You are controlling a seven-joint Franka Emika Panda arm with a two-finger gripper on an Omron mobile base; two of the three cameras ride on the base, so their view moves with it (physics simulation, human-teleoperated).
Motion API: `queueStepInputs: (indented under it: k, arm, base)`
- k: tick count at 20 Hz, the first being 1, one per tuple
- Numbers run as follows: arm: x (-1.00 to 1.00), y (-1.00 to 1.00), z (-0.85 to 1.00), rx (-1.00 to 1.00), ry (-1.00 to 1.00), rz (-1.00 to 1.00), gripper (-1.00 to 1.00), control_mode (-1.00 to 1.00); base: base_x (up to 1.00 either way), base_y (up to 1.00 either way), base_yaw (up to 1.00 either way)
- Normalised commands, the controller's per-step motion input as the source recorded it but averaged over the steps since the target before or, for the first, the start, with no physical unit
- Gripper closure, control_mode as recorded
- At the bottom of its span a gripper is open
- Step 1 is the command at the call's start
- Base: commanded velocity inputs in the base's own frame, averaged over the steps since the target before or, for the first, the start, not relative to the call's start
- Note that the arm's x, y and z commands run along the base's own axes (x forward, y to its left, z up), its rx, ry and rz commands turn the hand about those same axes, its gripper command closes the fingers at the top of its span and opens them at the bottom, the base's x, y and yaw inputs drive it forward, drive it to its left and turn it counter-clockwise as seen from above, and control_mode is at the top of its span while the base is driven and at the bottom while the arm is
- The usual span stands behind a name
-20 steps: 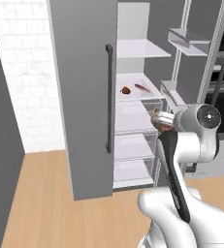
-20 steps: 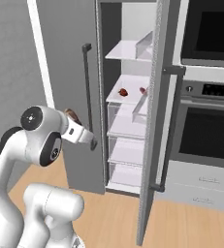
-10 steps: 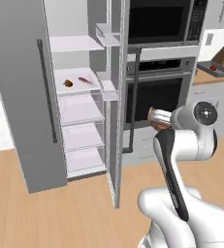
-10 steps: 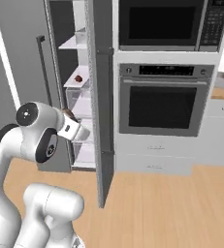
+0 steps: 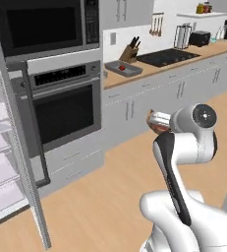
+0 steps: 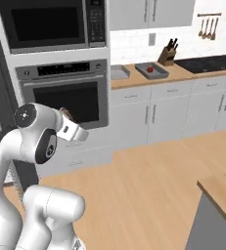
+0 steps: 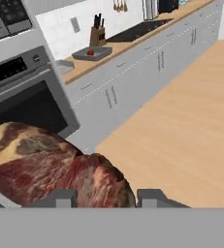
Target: Place one bell pepper and one steak in each tupperware on the nearby counter, to pack two identical lunches.
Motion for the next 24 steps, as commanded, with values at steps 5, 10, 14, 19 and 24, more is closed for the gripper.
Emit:
queueStepInputs:
  k: [5,10,14,19,24]
  arm:
    - [0.00,0.00,0.00,0.00,0.00,0.00,1.00,1.00]
    - [0.00,0.00,0.00,0.00,0.00,0.00,1.00,1.00]
    - [0.00,0.00,0.00,0.00,0.00,0.00,1.00,1.00]
    - [0.00,0.00,0.00,0.00,0.00,0.00,1.00,1.00]
    - [0.00,0.00,0.00,0.00,0.00,0.00,1.00,1.00]
  base:
    - [0.89,-0.09,-0.46]
    - [1.00,0.39,-0.17]
    - [1.00,0.10,-0.03]
    - [1.00,-0.35,-0.05]
    - [1.00,-0.65,-0.20]
